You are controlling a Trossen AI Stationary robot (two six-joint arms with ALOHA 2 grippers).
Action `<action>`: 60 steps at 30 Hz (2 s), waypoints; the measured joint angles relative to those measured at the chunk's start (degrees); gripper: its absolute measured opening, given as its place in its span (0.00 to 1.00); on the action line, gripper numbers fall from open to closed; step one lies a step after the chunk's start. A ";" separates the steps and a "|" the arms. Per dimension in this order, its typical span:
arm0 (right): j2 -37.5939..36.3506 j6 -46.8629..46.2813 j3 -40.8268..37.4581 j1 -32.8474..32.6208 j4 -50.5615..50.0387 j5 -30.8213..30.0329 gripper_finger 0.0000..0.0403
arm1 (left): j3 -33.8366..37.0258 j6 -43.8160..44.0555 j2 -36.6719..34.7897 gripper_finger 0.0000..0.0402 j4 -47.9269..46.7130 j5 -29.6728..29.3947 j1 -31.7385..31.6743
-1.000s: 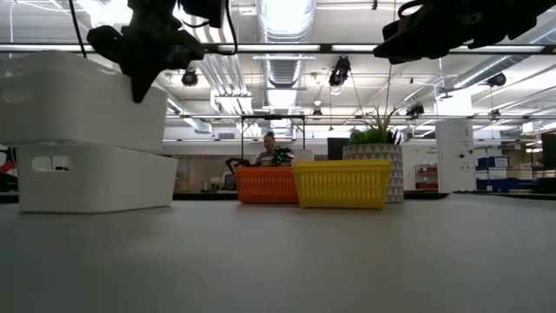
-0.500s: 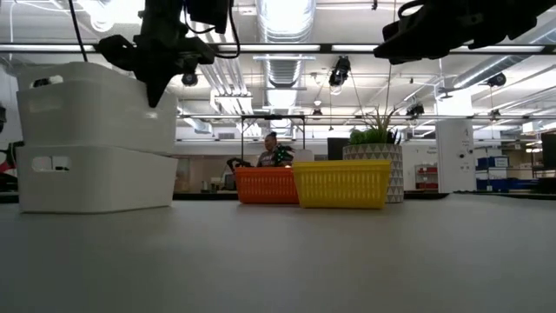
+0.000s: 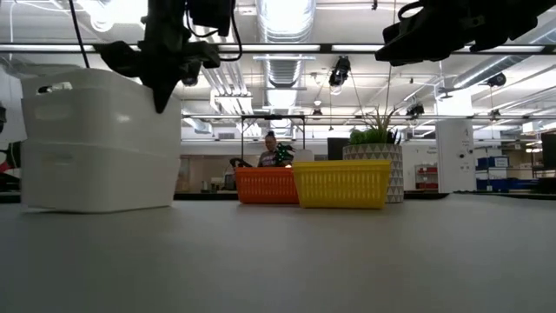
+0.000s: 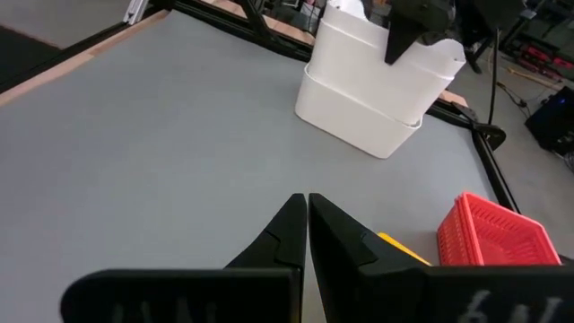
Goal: Stack baskets by color
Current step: Stack the bottom stacked white bins on top of the white bin, then return to Home Position
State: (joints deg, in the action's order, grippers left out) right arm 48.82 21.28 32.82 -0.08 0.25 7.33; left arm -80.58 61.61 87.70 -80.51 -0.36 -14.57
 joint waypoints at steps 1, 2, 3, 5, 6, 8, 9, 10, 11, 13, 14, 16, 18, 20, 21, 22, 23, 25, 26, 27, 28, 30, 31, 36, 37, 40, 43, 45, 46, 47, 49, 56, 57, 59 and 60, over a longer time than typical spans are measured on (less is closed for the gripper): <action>0.00 0.00 0.00 0.00 0.00 0.01 0.02 | 0.25 0.50 0.00 0.00 0.50 0.03 0.00; 0.00 0.00 -0.01 0.00 0.00 0.00 0.02 | 0.40 0.86 0.00 0.00 0.59 0.07 0.00; 0.00 0.00 -0.02 0.00 0.00 0.00 0.02 | 0.53 0.91 0.00 0.00 0.62 0.19 0.00; 0.00 -0.02 -0.02 0.00 0.00 0.00 0.02 | 0.94 0.91 0.00 0.00 0.61 0.21 0.00; 0.00 -0.02 -0.02 0.00 0.00 0.00 0.02 | 1.23 0.89 0.00 0.00 0.54 0.13 0.00; 0.00 -0.02 -0.03 0.00 0.00 0.00 0.02 | 1.53 0.60 0.02 0.03 0.53 0.13 0.00; 0.00 -0.03 -0.07 0.00 -0.01 0.00 0.02 | 1.54 0.36 0.02 0.04 0.52 0.13 0.00; 0.00 -0.07 -0.09 0.00 -0.03 0.00 0.02 | 1.54 -0.18 0.02 0.06 0.57 0.13 0.00; 0.00 -0.13 -0.09 0.00 -0.04 0.01 0.02 | 1.54 -0.56 0.02 0.08 0.61 0.17 0.00; 0.00 -0.22 -0.09 0.00 -0.04 0.02 0.02 | 1.54 -0.91 0.02 0.13 0.67 0.23 0.00; 0.00 -0.22 -0.09 0.00 -0.04 0.02 0.02 | 1.54 -0.95 0.02 0.16 0.67 0.21 0.00; 0.00 -0.22 -0.09 0.00 -0.08 0.02 0.02 | 1.54 -2.19 0.00 0.20 0.63 0.21 0.00; 0.00 -0.24 -0.09 0.00 -0.15 0.02 0.02 | 1.52 -4.05 0.00 0.24 0.69 0.20 0.00; 0.00 -0.24 -0.09 0.00 -0.57 0.02 0.02 | 0.87 -8.16 0.00 0.27 0.64 0.21 0.00; 0.00 -0.24 -0.09 0.00 -0.74 0.02 0.02 | 0.33 -10.96 -0.06 0.28 0.81 0.19 0.00; 0.00 -0.23 -0.09 0.00 -0.82 0.02 0.02 | -0.33 -13.83 -0.12 0.28 0.86 0.12 0.00; 0.00 -0.22 -0.11 0.00 -0.85 0.02 0.02 | -0.91 -16.85 -0.30 0.29 1.02 -0.13 0.07; 0.00 -0.07 -0.27 0.00 -0.92 0.02 0.02 | -1.20 -22.37 -1.14 0.29 2.69 -1.83 1.23; 0.00 0.34 -0.35 0.00 -0.92 0.02 0.02 | -0.82 -25.66 -1.84 0.29 5.15 -3.76 2.30; 0.01 0.66 -0.46 0.00 -0.92 0.04 0.02 | -0.11 -29.71 -2.66 0.29 8.44 -5.75 3.71; 0.01 1.06 -0.62 0.00 -0.88 0.06 0.02 | 1.15 -34.39 -3.72 0.29 12.47 -7.16 5.37; 0.02 2.06 -1.08 0.00 -0.82 0.14 0.02 | 4.63 -44.47 -6.10 0.29 22.06 -7.31 8.87; 0.02 2.42 -1.34 0.00 -0.85 0.16 0.02 | 7.06 -49.47 -7.48 0.29 28.78 -5.89 10.59; 0.02 4.81 -4.79 0.31 5.45 0.41 0.02 | 21.99 -65.63 -15.12 0.23 56.15 6.06 15.81; 0.02 5.31 -5.74 0.62 6.96 0.73 0.02 | 24.96 -66.26 -16.89 0.21 59.45 6.98 15.88; -0.25 5.81 -8.36 2.16 10.08 0.76 0.02 | 33.43 -66.49 -23.02 0.10 65.05 7.35 15.63; -0.86 5.63 -10.42 4.17 11.68 0.78 0.02 | 41.19 -66.50 -29.54 0.02 68.27 7.59 15.61; -1.67 5.02 -11.66 5.33 12.60 0.76 0.02 | 45.47 -66.43 -33.91 0.02 71.37 7.63 15.43; -2.24 4.65 -12.30 5.82 13.02 0.76 0.02 | 47.53 -66.44 -36.13 0.02 73.11 7.57 15.41; -2.96 4.21 -13.10 6.13 13.55 0.77 0.02 | 49.26 -66.48 -38.05 0.02 74.77 7.50 15.41; -4.55 3.80 -14.65 6.73 14.92 1.65 0.02 | 52.32 -66.68 -41.97 0.01 77.45 7.56 15.41; -13.32 2.69 -19.20 7.26 15.51 2.14 0.02 | 60.44 -66.96 -53.02 0.00 81.28 7.58 15.41; -14.74 2.62 -19.86 7.26 15.54 2.14 0.02 | 61.55 -66.94 -54.37 0.00 81.88 7.60 15.41; -17.86 2.29 -21.26 7.26 15.48 2.15 0.02 | 63.23 -66.91 -56.65 0.00 82.47 7.72 15.41; -19.44 2.17 -21.99 7.26 15.49 2.16 0.02 | 64.00 -66.90 -57.72 0.00 82.67 7.94 15.41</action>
State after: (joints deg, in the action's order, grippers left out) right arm 29.37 23.45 10.83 7.18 15.74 9.50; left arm -16.58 -5.28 29.98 2.16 7.59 0.84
